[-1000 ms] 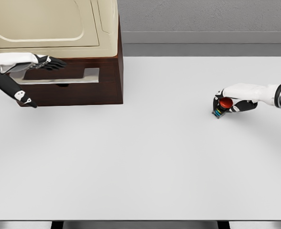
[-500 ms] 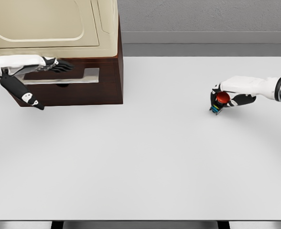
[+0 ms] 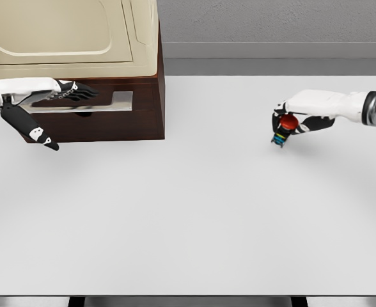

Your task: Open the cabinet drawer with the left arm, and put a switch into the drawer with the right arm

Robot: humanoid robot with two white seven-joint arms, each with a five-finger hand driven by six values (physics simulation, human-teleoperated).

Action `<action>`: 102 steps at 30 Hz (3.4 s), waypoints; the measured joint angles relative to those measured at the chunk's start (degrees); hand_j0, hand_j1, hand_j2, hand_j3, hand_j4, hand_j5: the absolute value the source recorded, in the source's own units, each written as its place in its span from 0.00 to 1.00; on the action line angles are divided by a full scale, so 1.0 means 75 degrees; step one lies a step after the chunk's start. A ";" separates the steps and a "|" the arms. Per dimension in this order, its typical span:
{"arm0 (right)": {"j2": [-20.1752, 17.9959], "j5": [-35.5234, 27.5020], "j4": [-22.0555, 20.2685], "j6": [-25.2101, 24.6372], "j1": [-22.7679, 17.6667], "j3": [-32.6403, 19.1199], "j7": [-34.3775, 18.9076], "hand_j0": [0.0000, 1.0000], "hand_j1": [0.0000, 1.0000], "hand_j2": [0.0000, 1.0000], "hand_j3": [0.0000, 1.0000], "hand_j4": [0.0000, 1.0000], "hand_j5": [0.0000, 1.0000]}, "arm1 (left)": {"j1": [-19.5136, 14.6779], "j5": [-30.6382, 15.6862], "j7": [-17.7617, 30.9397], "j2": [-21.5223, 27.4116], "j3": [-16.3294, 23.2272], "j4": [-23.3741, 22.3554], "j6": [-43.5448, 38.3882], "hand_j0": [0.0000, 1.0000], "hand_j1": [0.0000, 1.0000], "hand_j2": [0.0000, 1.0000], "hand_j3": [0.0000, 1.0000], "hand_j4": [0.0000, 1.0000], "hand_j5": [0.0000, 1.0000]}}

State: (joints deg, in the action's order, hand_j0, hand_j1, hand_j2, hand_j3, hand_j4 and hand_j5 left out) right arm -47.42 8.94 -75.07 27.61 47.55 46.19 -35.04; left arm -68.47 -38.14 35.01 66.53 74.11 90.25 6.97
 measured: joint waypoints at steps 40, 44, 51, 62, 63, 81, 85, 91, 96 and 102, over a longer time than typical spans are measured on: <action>0.0933 -0.0006 -0.0474 0.0027 0.0691 0.0178 0.0000 0.44 0.44 0.44 0.44 0.44 0.44 | 0.0387 -0.0062 0.0005 0.0628 -0.0041 0.0964 -0.0023 1.00 1.00 1.00 1.00 1.00 1.00; 0.1036 -0.0006 -0.0485 0.0020 0.0797 0.0247 0.0000 0.44 0.44 0.44 0.44 0.44 0.44 | 0.0466 -0.0177 -0.0009 0.0743 -0.0070 0.1080 -0.0028 1.00 1.00 1.00 1.00 1.00 1.00; 0.1284 -0.0052 -0.0479 -0.0010 0.0996 0.0410 0.0001 0.44 0.44 0.44 0.44 0.44 0.44 | 0.0492 -0.0155 -0.0005 0.0787 -0.0052 0.1154 -0.0025 1.00 1.00 1.00 1.00 1.00 1.00; 0.1508 -0.0274 -0.0438 -0.0013 0.1137 0.0525 0.0001 0.44 0.44 0.44 0.44 0.44 0.44 | 0.0502 -0.0283 0.0008 0.0968 -0.0036 0.1326 -0.0022 1.00 1.00 1.00 1.00 1.00 1.00; 0.1523 -0.0278 -0.0427 -0.0018 0.1160 0.0526 0.0001 0.44 0.44 0.44 0.44 0.44 0.44 | 0.0505 -0.0285 0.0005 0.0974 -0.0033 0.1330 -0.0023 1.00 1.00 1.00 1.00 1.00 1.00; 0.2080 -0.0283 0.0212 -0.0040 0.1500 0.0639 0.0002 0.43 0.43 0.43 0.43 0.43 0.43 | 0.0586 -0.0354 -0.0004 0.1150 -0.0037 0.1458 -0.0023 1.00 1.00 1.00 1.00 1.00 1.00; 0.2092 -0.0282 0.0231 -0.0040 0.1511 0.0636 0.0002 0.43 0.43 0.43 0.43 0.43 0.43 | 0.0587 -0.0358 -0.0001 0.1166 -0.0031 0.1461 -0.0020 1.00 1.00 1.00 1.00 1.00 1.00; 0.2096 -0.0283 0.0226 -0.0038 0.1547 0.0644 0.0001 0.43 0.43 0.43 0.43 0.43 0.43 | 0.0587 -0.0435 0.0002 0.1299 -0.0011 0.1456 -0.0019 1.00 1.00 1.00 1.00 1.00 1.00; 0.2109 -0.0283 0.0216 -0.0040 0.1594 0.0646 0.0001 0.43 0.43 0.43 0.43 0.43 0.43 | 0.0575 -0.0517 -0.0001 0.1364 0.0010 0.1450 -0.0022 1.00 1.00 1.00 1.00 1.00 1.00; 0.2138 -0.0285 0.0210 -0.0041 0.1617 0.0646 0.0002 0.43 0.43 0.43 0.43 0.43 0.43 | 0.0575 -0.0610 -0.0008 0.1376 0.0028 0.1444 -0.0024 1.00 1.00 1.00 1.00 1.00 1.00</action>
State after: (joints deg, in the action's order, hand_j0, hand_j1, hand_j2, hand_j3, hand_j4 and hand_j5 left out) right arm -31.38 6.81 -73.49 27.30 59.68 51.04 -35.03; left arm -64.16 -42.71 34.95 76.85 74.32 101.08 6.79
